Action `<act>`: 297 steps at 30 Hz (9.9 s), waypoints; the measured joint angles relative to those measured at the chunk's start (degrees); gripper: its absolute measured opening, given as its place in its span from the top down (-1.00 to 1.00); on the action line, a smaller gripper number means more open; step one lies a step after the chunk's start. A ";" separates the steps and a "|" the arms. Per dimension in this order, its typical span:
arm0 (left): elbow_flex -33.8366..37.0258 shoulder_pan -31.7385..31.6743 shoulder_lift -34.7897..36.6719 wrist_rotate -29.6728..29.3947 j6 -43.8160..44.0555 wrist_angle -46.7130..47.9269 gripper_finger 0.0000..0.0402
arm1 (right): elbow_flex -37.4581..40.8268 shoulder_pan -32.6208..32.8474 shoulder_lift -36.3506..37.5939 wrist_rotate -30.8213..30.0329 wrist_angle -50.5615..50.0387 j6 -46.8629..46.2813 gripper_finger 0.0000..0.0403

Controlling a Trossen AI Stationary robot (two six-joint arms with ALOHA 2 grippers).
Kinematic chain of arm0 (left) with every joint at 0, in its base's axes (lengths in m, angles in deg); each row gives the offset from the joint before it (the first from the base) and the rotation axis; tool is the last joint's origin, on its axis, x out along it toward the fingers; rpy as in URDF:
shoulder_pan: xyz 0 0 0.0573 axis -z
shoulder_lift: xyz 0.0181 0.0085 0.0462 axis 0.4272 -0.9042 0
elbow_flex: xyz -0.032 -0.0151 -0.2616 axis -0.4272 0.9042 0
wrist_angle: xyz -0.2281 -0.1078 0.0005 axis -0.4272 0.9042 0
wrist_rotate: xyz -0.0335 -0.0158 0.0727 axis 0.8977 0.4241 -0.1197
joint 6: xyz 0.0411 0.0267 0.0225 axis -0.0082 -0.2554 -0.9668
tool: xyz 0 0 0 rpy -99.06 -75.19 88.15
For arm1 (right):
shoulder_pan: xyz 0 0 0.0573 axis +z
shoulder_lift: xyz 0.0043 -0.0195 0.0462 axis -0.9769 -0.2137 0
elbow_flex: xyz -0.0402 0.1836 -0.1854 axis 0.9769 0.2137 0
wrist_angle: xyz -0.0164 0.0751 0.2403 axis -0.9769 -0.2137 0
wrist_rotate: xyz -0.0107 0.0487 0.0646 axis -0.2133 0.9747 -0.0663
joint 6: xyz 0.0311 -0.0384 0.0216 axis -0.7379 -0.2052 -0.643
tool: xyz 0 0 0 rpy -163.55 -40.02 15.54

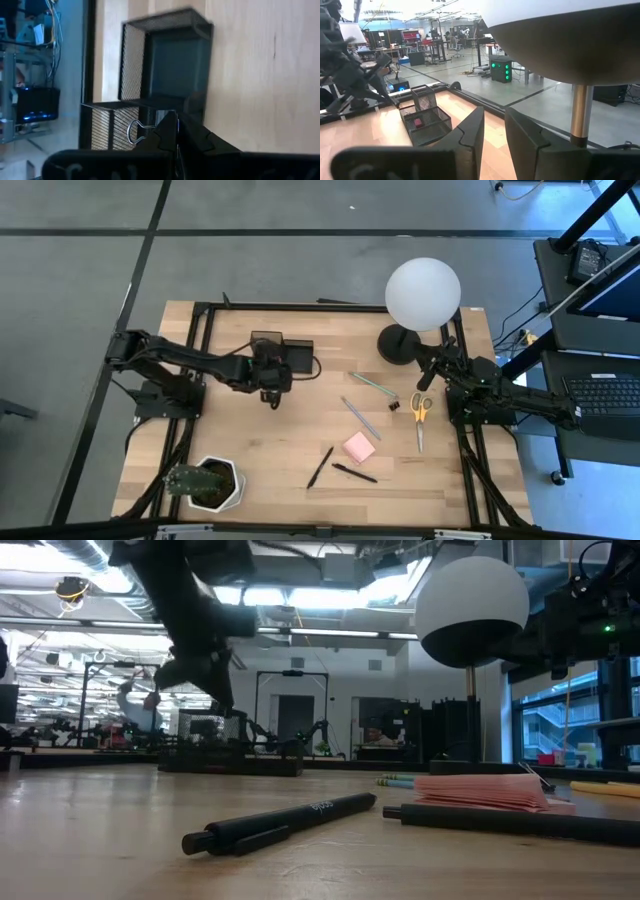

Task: Pick and place office supplies into organizer
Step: Put the bottom binder clip into the desk organizer, then put the left black pen into the desk organizer

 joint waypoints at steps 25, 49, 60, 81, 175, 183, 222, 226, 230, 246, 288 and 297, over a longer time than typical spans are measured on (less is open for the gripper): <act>0.00 -5.82 -10.62 -2.38 0.48 0.51 0.98 | 0.00 0.00 0.01 0.00 -0.01 0.02 0.60; 7.57 -9.21 -9.92 -0.25 1.58 -9.85 0.98 | 0.00 -0.01 -0.01 0.02 -0.01 0.02 0.60; 8.74 -8.92 -10.12 -1.58 1.88 -11.65 0.87 | 0.00 0.00 -0.01 0.02 -0.01 -0.15 0.60; 5.95 -6.21 -10.42 -4.43 -1.00 -8.90 0.48 | 0.00 -0.01 -0.01 0.02 -0.01 -0.20 0.60; -33.16 21.94 -37.50 36.17 38.62 -5.18 0.10 | 0.00 -0.01 -0.01 0.07 -0.03 -5.90 0.60; -33.20 21.16 -37.59 36.45 38.50 -1.80 0.37 | 0.00 0.00 -0.01 0.07 -0.02 -5.85 0.60; -32.76 9.26 -35.91 23.84 -7.24 12.12 0.91 | 0.00 0.01 -0.01 3.58 -0.27 -3.04 0.60; -32.75 9.26 -35.89 22.07 -7.26 14.28 0.91 | 0.00 0.01 -0.01 3.58 -0.27 -3.04 0.60; -32.72 9.22 -35.75 21.92 -8.32 15.75 0.91 | 0.00 0.01 -0.01 3.58 -0.27 -3.02 0.60; -29.86 6.09 -35.56 30.90 -6.30 12.58 0.43 | 0.00 0.01 -0.01 3.57 -0.29 -3.23 0.60; -33.36 7.77 -31.41 14.32 -5.82 25.78 0.91 | 0.00 0.01 -1.24 3.56 -0.30 -3.02 0.60; -36.26 7.77 -24.69 -0.63 -0.70 41.04 0.91 | 0.00 0.00 -1.92 3.56 -0.17 -3.01 0.60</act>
